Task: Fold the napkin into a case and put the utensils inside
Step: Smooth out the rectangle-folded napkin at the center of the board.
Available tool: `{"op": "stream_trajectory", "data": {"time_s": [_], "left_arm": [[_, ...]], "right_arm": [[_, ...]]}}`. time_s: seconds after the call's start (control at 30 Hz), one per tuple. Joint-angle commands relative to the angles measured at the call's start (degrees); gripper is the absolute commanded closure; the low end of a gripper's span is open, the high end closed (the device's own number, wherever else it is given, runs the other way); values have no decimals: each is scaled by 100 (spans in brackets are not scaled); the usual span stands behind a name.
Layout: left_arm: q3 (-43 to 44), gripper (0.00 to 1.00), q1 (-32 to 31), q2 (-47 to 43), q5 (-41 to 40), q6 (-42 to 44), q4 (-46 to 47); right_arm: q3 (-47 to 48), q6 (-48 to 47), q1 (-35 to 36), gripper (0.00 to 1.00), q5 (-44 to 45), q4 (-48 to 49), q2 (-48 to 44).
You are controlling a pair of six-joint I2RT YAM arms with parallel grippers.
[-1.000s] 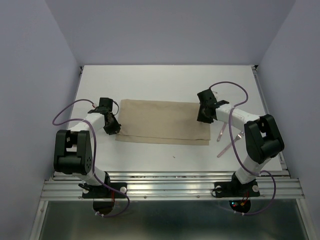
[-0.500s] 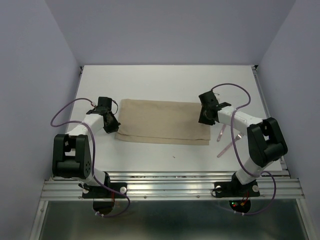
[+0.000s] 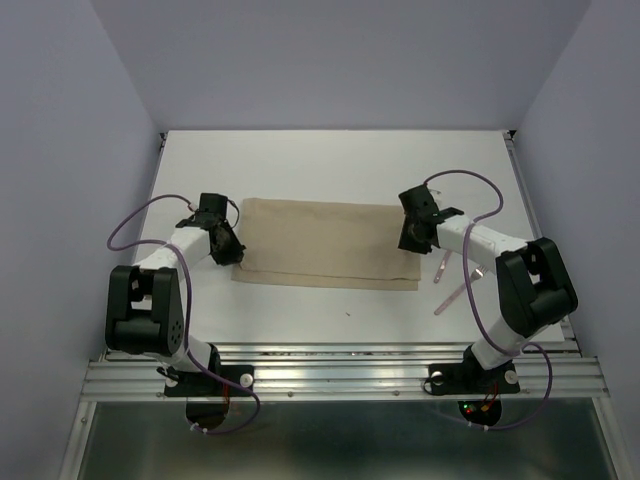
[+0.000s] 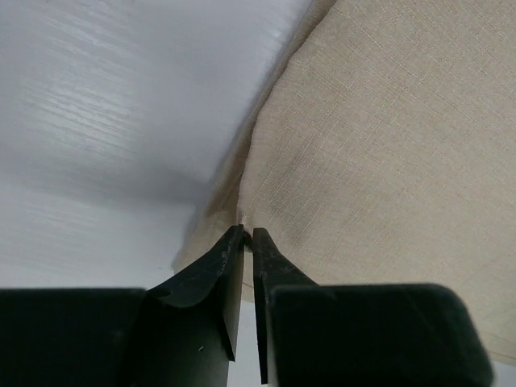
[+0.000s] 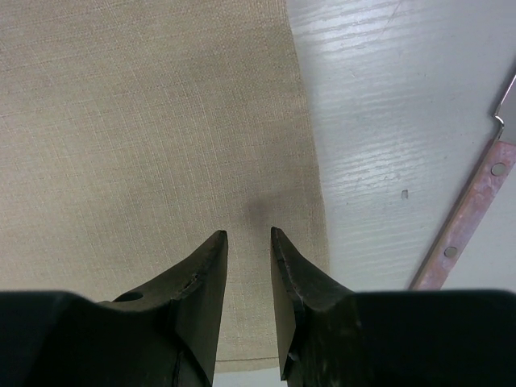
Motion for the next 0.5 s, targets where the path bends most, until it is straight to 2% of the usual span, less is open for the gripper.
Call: {"op": "stream_trajectory", "data": {"time_s": [0.0,0.2,0.23,0.4,0.47], "left_arm": [[-24,79,-59,68,155,5,196],[2,86,-85,103,50,-30,224],[2,84,-85,103,41,-30,223],[20,64,-94,182,-3,-30,197],[29,62,-94,200,-3,-30,188]], "right_arm": [[-72,73,-18,66,78,12,-285],[-89,73,-18,66,51,12,-268],[-89,73,-18,66,51,20,-268],[-72,82,-18,66,51,12,-268],[-72,82,-18,66,51,12,-259]]}}
